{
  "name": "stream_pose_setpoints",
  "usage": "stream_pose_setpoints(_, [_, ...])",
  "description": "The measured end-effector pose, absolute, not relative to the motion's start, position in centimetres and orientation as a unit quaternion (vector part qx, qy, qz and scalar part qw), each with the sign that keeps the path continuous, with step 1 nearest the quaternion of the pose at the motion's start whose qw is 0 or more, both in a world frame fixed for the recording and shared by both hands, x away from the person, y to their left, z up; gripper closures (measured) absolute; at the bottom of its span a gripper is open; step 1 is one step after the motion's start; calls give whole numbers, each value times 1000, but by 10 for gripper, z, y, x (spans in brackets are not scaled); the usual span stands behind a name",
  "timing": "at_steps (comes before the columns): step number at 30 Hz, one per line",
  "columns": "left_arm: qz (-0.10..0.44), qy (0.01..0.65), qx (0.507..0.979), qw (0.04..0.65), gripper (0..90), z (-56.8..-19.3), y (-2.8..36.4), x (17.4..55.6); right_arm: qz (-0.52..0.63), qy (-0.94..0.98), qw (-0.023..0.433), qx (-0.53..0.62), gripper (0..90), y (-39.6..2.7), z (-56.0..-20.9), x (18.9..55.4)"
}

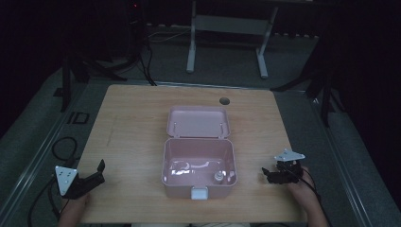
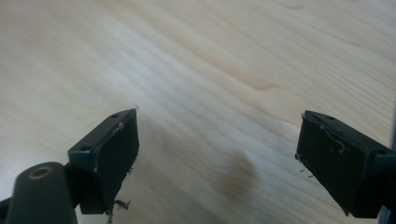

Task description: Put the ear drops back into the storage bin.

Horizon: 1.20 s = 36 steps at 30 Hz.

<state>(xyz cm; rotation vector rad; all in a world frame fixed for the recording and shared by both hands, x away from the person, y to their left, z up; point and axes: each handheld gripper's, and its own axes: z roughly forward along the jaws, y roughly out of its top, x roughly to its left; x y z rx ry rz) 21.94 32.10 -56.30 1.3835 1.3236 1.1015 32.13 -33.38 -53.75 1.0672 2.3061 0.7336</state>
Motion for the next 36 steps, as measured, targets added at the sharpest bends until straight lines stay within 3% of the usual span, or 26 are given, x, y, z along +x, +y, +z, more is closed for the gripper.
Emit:
stream_pose_setpoints(7, [446, 535, 559, 450, 10, -563, 321, 219, 277, 796, 289, 454, 125, -337, -545, 320])
stream_pose_setpoints(12, [446, 535, 559, 450, 10, -563, 321, 219, 285, 730, 349, 513, 124, -338, -547, 316])
stream_pose_setpoints(25, [443, 535, 560, 451, 10, -563, 322, 220, 370, 651, 424, 509, 124, -335, -544, 297])
stream_pose_setpoints(36, [443, 535, 560, 452, 10, -563, 322, 219, 420, 649, 402, 491, 136, -341, -542, 295])
